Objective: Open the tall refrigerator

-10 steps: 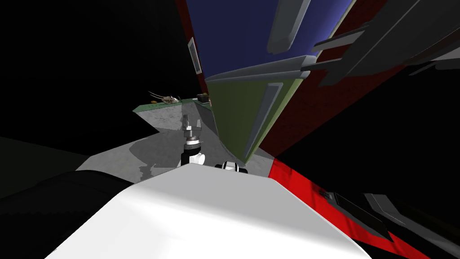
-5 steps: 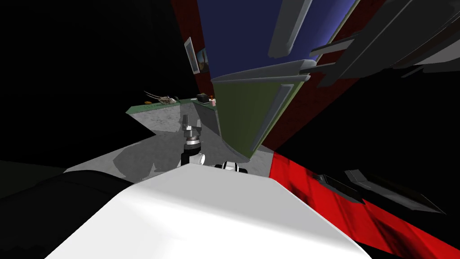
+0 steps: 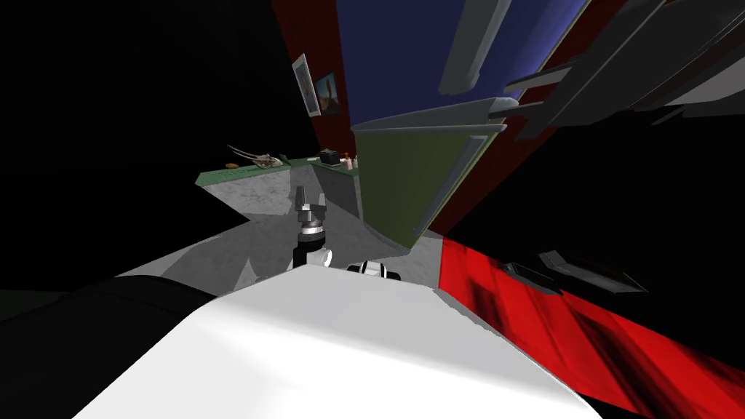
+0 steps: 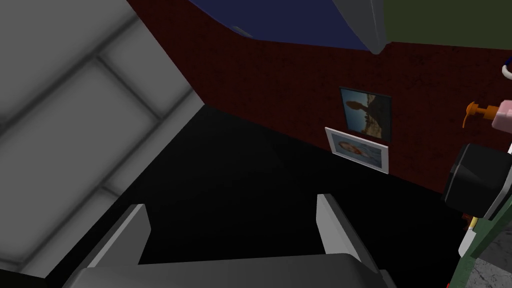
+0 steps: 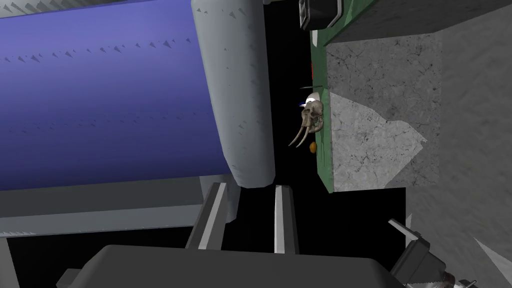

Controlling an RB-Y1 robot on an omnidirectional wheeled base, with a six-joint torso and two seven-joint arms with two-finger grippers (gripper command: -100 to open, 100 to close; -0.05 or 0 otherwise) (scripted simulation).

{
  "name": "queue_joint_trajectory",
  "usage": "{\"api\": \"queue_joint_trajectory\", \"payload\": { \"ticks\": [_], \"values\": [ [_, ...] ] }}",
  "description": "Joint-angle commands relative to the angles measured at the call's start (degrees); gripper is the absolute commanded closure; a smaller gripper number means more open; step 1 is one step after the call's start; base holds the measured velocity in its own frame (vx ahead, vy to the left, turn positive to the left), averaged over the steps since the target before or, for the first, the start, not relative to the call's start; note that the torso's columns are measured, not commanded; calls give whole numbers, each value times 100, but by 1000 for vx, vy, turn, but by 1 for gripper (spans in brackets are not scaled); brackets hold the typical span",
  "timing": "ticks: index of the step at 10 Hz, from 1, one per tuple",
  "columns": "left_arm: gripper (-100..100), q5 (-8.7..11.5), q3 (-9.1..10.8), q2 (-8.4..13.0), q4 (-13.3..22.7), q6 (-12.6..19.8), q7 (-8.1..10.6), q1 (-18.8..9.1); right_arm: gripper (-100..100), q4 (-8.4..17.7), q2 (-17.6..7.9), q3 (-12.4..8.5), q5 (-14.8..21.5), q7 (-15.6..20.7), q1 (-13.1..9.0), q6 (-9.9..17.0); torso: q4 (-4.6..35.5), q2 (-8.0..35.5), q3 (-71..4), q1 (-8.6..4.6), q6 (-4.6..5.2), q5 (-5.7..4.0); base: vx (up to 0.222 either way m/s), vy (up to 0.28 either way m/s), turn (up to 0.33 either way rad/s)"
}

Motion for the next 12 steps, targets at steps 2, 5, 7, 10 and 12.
{"api": "queue_joint_trajectory", "payload": {
  "ticks": [2,5,7,10,12],
  "values": [
    [0,0,1,1,0,0,0,2,100,122,-59,35,118,-20,82,52,-19,-34,-18,-40,24,-34,-57,261,-200],
    [0,0,0,0,0,0,0,1,100,265,-121,48,232,-34,137,137,-33,-37,-18,11,-1,-10,-97,314,-127],
    [0,0,0,0,0,0,0,1,100,337,-152,54,289,-41,165,180,-28,-36,-19,-4,-5,-9,-94,300,-101],
    [0,0,0,1,0,0,0,1,100,480,-214,66,402,-54,221,265,-21,-37,-24,0,-9,-1,-87,297,-136],
    [0,0,0,0,0,0,0,2,100,552,-245,72,459,-61,249,307,-24,-37,-28,21,-6,2,-85,291,-142]
  ]
}}
